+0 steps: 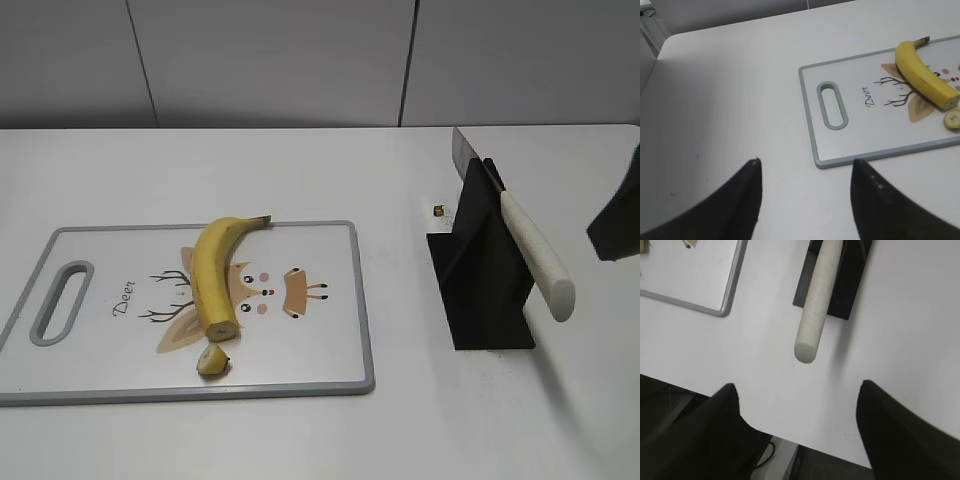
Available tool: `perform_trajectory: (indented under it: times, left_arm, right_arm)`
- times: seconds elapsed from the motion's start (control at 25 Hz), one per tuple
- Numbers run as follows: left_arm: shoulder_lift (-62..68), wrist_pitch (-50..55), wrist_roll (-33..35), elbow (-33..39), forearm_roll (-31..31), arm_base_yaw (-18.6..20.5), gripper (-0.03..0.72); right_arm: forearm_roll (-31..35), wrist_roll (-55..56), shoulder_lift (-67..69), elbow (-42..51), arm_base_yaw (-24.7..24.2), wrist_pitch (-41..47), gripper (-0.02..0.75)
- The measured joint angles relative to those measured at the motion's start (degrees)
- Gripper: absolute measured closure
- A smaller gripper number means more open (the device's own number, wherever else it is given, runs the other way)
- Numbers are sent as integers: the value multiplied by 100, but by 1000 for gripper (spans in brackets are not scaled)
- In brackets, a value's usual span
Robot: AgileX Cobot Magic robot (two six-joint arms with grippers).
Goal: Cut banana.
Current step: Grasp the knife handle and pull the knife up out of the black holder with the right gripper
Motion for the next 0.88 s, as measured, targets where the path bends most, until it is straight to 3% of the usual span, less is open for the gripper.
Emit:
perform_trajectory:
  times: [0.88]
  left_arm:
    - [0, 0, 0, 0, 0, 0, 137]
  right_arm:
    - [-382, 2, 2333, -249, 0, -711, 189]
